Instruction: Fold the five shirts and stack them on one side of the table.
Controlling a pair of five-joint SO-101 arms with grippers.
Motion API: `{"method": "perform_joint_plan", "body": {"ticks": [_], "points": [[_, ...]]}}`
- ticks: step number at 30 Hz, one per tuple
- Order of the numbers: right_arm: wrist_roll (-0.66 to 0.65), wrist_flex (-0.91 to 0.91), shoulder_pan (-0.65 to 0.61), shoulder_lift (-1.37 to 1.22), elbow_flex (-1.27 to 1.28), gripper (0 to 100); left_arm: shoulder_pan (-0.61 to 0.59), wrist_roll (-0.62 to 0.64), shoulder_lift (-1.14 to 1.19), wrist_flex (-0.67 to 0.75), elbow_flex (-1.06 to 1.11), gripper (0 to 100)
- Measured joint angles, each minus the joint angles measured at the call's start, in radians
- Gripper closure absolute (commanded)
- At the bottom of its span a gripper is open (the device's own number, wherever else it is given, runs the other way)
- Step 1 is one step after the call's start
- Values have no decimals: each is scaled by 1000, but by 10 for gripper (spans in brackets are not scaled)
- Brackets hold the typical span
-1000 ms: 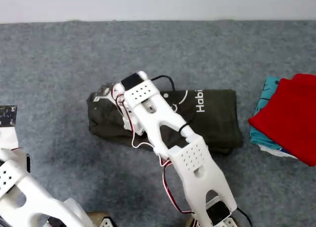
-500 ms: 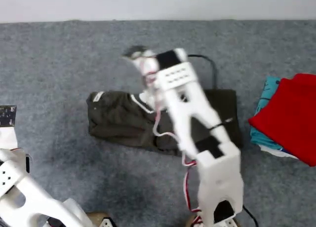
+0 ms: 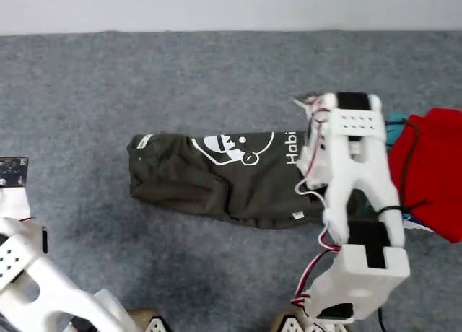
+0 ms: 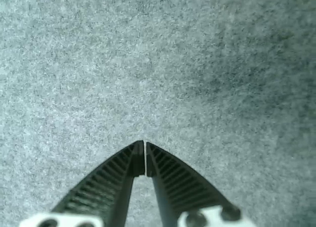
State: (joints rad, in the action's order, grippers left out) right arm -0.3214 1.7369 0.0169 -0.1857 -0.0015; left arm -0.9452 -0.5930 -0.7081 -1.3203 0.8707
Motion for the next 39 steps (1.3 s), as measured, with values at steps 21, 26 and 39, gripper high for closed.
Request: {"method": "perform_joint_plan", "body": {"ticks": [21, 26, 39], "points": [[-2, -273, 110, 86, 368, 905, 0, 0, 0, 0, 0, 985], [-55, -212, 173, 97, 328, 806, 0, 0, 0, 0, 0, 985], [-21, -351, 144, -21, 146, 805, 0, 0, 0, 0, 0, 985]]}}
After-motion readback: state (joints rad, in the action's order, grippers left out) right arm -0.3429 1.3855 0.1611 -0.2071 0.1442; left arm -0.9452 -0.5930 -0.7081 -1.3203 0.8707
